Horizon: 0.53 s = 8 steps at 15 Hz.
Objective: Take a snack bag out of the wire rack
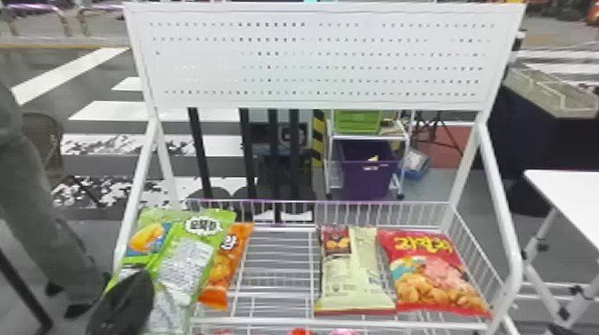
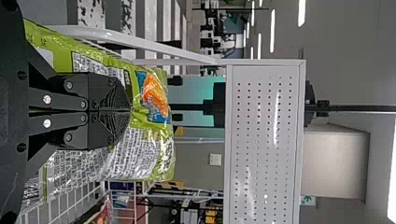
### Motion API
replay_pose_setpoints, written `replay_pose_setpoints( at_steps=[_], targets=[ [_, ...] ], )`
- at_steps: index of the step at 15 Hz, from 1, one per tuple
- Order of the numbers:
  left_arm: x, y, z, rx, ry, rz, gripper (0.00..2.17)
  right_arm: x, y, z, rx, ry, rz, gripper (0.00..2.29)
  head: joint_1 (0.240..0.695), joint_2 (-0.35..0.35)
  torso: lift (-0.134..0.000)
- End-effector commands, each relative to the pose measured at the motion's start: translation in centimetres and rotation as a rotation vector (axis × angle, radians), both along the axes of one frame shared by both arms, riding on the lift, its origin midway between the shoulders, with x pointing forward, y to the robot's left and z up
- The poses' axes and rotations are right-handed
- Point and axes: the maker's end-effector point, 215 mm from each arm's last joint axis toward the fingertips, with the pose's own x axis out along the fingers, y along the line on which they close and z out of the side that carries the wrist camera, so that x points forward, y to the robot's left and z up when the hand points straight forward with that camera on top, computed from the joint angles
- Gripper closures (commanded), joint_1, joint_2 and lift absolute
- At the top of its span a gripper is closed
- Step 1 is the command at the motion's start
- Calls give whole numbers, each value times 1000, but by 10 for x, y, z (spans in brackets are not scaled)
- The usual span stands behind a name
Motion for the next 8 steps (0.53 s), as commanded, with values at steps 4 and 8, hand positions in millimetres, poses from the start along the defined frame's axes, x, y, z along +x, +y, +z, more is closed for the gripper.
replay_pose_setpoints(
  at_steps=[4, 8],
  targets=[
    [1, -1, 1, -2, -2, 0, 1696, 1, 0, 0, 1, -2, -1, 93, 499, 0, 0],
    [0, -2, 0, -3, -1, -3, 1696, 1, 0, 0, 0, -2, -1, 93, 499, 0, 0]
  ],
)
